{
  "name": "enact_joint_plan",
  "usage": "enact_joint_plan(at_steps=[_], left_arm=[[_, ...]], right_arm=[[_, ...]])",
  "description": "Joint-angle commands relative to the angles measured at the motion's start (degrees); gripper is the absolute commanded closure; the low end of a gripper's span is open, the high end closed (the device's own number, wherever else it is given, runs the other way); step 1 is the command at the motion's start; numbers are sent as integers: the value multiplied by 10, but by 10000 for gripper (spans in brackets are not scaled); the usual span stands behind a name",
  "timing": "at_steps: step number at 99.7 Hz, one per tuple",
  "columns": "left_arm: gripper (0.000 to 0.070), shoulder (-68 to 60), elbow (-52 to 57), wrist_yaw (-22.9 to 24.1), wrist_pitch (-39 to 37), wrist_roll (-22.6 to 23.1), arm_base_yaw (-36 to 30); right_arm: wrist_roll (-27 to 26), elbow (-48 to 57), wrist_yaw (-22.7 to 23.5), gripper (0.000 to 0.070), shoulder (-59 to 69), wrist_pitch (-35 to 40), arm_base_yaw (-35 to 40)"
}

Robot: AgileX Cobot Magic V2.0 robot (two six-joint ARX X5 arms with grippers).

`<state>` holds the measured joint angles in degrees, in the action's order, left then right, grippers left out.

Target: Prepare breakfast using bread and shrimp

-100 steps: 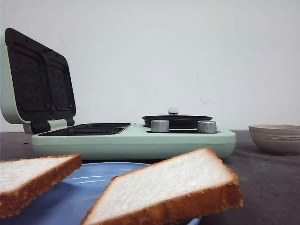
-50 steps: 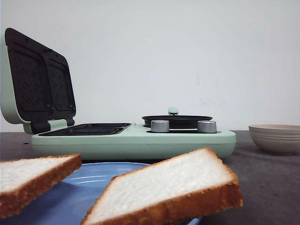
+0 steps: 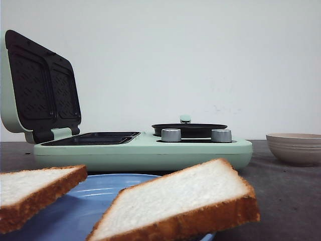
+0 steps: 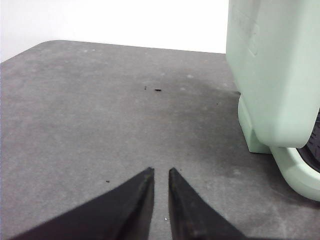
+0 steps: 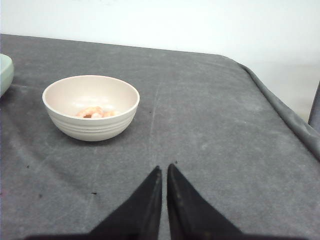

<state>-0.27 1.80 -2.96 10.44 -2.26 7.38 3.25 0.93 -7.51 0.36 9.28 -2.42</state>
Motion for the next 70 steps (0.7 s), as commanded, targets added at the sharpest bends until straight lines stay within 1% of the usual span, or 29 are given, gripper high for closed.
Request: enact_joint_plan(at_steps=[1, 61, 65, 70], left_arm=[[700, 1, -10, 0, 2, 5, 2], [700, 1, -10, 0, 2, 5, 1], [700, 1, -10, 0, 2, 5, 1], [700, 1, -10, 0, 2, 5, 1]], right_arm=[[4, -2, 0, 693, -2, -4, -1], [3, -2, 0, 693, -2, -11, -1], [-6, -2, 1, 693, -2, -14, -1], [-40, -2, 7, 693, -2, -19, -1]])
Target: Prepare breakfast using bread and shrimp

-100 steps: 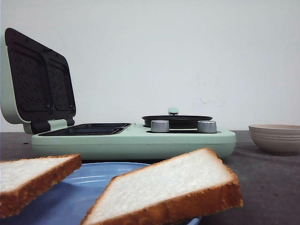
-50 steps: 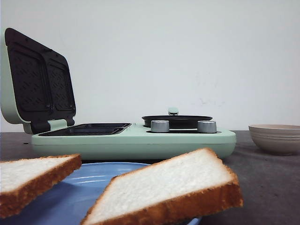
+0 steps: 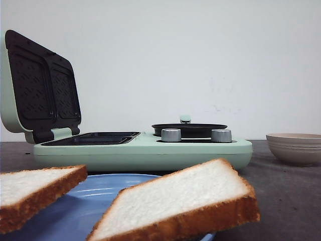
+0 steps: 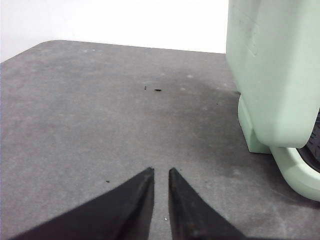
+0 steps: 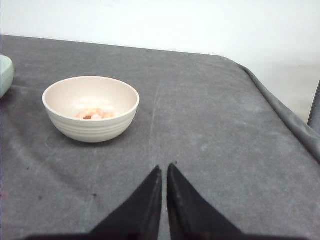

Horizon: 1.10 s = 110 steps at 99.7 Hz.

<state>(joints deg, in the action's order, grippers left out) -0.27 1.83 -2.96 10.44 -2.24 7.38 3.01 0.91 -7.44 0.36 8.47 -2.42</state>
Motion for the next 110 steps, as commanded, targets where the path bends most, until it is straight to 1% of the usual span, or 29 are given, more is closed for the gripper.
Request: enact_joint_plan(at_steps=[1, 18, 21, 25, 34, 40, 44, 48, 54, 70, 75, 86, 91, 98, 104, 110], left_arm=[[700, 1, -10, 0, 2, 6, 1], [700, 1, -10, 0, 2, 4, 1], [700, 1, -10, -1, 2, -5, 1], [700, 1, -10, -6, 2, -34, 1], [700, 1, -10, -20, 1, -135, 1], [700, 1, -10, -20, 1, -181, 1], [700, 1, -10, -20, 1, -203, 1], [700, 1, -10, -20, 1, -214, 1], [700, 1, -7, -20, 5, -215, 1], [700, 1, 7, -22, -6, -217, 1], [700, 1, 9, -32, -19, -241, 1], [700, 1, 15, -50, -30, -276, 1], [697, 0, 21, -70, -28, -282, 1], [696, -5, 35, -113, -27, -280, 1], [696, -19, 55, -152, -25, -280, 1], [695, -42, 79, -176, -23, -275, 0]], right_arm=[[-45, -2, 8, 693, -2, -12, -1], [-137, -2, 36, 693, -2, -48, -1], [-151, -2, 36, 693, -2, -55, -1], [-172, -2, 36, 693, -2, -64, -1], [-238, -2, 36, 693, -2, -83, -1], [-263, -2, 38, 693, -2, -88, -1], [-266, -2, 49, 693, -2, -90, -1], [-266, -2, 61, 693, -2, -93, -1], [-266, 0, 75, 693, -2, -95, -1], [-267, 10, 79, 693, -2, -98, -1], [-267, 21, 93, 693, -1, -98, -1], [-264, 50, 128, 693, -1, -98, -1], [-260, 67, 146, 693, -1, -96, -1], [-255, 96, 161, 693, 0, -84, -1], [-248, 127, 165, 693, 11, -58, -1], [-244, 161, 165, 693, 27, -21, -1]])
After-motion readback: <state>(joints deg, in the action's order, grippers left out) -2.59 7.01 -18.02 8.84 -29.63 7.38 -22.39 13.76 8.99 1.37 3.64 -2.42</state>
